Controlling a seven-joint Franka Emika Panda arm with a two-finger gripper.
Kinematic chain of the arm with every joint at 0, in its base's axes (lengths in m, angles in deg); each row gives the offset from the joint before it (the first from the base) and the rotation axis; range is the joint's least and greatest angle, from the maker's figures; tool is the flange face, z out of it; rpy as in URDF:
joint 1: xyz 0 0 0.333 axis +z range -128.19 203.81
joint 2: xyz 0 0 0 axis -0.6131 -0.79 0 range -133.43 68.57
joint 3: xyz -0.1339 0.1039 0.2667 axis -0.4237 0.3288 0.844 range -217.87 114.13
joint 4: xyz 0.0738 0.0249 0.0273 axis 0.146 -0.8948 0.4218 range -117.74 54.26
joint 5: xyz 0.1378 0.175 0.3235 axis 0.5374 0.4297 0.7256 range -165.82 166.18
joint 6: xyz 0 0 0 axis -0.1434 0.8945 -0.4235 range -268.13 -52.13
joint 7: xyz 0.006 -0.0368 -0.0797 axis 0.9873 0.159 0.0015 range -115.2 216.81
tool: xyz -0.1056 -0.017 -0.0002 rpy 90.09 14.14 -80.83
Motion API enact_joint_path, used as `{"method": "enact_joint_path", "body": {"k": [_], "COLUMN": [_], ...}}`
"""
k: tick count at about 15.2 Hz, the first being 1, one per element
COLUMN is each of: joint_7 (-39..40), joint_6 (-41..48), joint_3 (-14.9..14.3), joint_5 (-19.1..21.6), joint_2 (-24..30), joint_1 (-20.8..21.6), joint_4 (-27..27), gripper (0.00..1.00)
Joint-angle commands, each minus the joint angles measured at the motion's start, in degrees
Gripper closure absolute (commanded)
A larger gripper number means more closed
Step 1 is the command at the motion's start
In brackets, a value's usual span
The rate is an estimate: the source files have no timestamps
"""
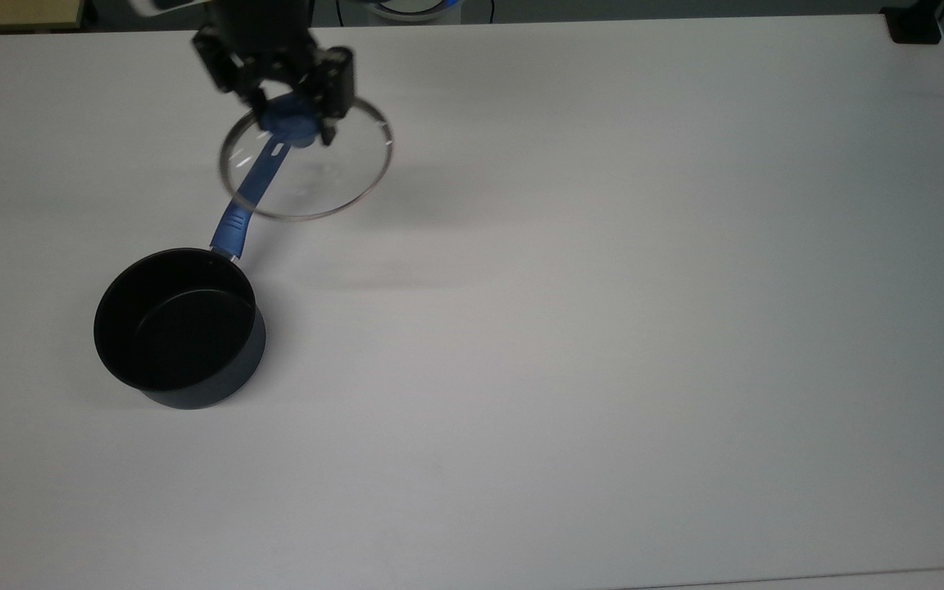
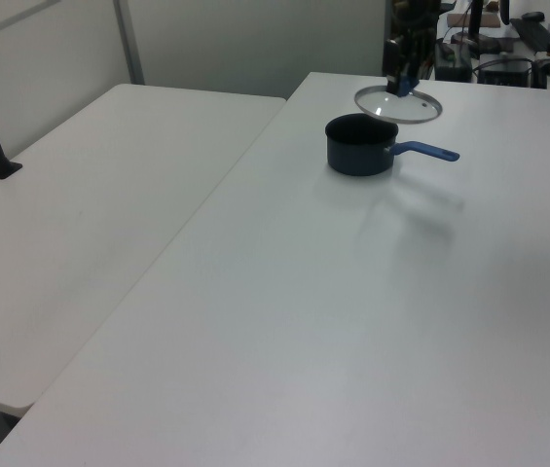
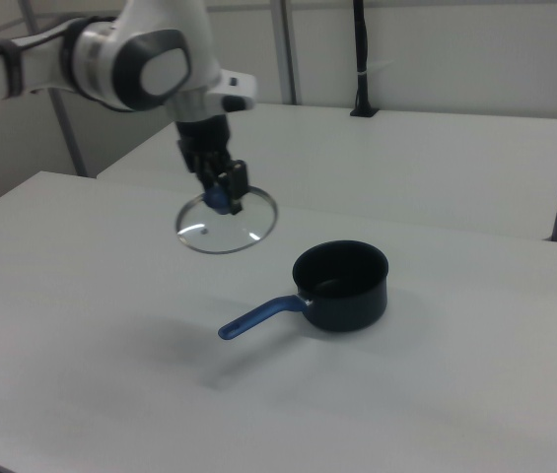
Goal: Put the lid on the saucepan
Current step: 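Lift the glass lid and carry it over the black saucepan, then lower the lid onto the saucepan rim and settle it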
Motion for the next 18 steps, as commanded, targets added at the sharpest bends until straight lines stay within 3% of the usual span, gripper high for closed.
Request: {"method": "enact_joint_path", "body": {"k": [1, 5, 8, 13, 18], "joint_7": [-4.16, -9.27, -10.16, -10.60, -10.68], "joint_6": [-0.01, -7.91, -11.00, -11.89, -11.98], "joint_3": [-1.49, -4.39, -4.57, -4.49, -4.57], "joint_5": [0.70, 0.44, -1.75, -4.48, -4.57], "joint_2": [-13.92, -20.45, -23.27, -24.68, -25.56], "joint_1": [-2.15, -2.16, -2.16, -2.69, -3.48], "joint_4": [15.28, 18.39, 18.30, 17.69, 17.69], "gripper": [0.55, 0.55, 0.55, 0.55, 0.55]}}
